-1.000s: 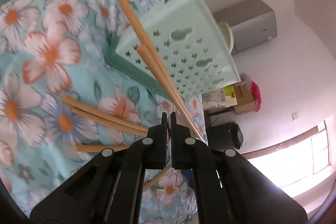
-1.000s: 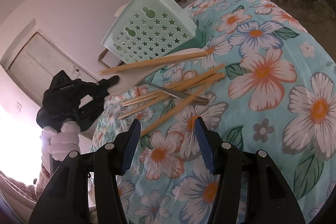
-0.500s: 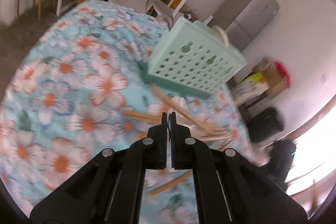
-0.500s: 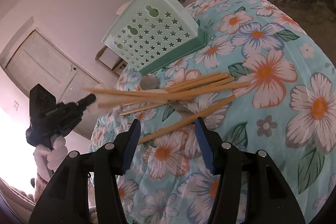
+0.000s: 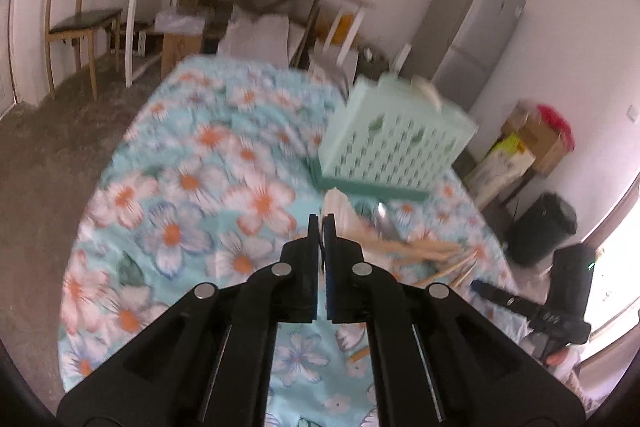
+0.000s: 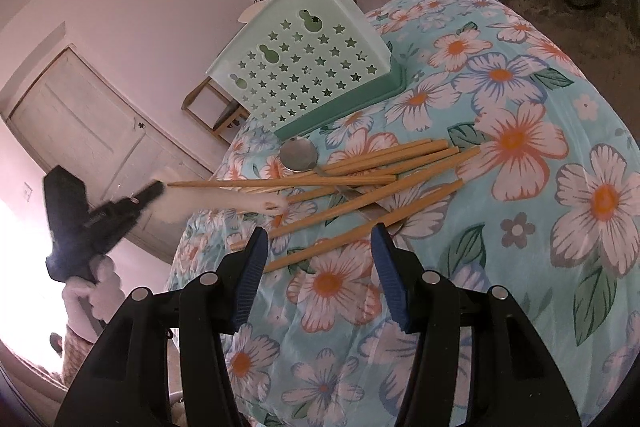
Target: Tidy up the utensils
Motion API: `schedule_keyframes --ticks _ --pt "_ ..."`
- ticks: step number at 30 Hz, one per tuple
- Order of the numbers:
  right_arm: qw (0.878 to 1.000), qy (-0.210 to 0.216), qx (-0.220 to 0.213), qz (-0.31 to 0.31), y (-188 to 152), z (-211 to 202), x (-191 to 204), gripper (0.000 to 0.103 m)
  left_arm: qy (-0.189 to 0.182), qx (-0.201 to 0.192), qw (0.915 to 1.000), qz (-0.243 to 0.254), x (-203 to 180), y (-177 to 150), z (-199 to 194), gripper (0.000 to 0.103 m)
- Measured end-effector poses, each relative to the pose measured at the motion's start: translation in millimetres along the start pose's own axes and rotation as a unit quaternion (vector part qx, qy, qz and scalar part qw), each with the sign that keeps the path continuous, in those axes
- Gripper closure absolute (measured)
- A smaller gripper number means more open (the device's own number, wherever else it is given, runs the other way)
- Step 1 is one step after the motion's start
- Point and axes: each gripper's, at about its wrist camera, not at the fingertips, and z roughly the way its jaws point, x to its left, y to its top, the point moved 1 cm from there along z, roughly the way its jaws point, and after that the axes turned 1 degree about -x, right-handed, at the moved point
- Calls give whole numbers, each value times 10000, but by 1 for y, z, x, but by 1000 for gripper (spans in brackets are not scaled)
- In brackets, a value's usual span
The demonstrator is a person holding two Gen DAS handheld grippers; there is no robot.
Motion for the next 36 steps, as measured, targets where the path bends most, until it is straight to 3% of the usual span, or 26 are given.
schedule_keyframes --ticks 12,18,25,36 --pt "9997 -112 -94 -209 2 -4 10 50 -24 -1183 9930 -60 9 32 -67 101" --pt "9951 -383 -232 -886 15 -10 32 50 88 -1052 9940 -291 12 28 -51 101" --pt "9840 -411 81 -1734 42 29 69 50 162 -848 9947 -552 27 12 -30 101" --pt "9620 -900 1181 -2291 71 128 78 51 108 -826 9921 -940 60 2 -18 101"
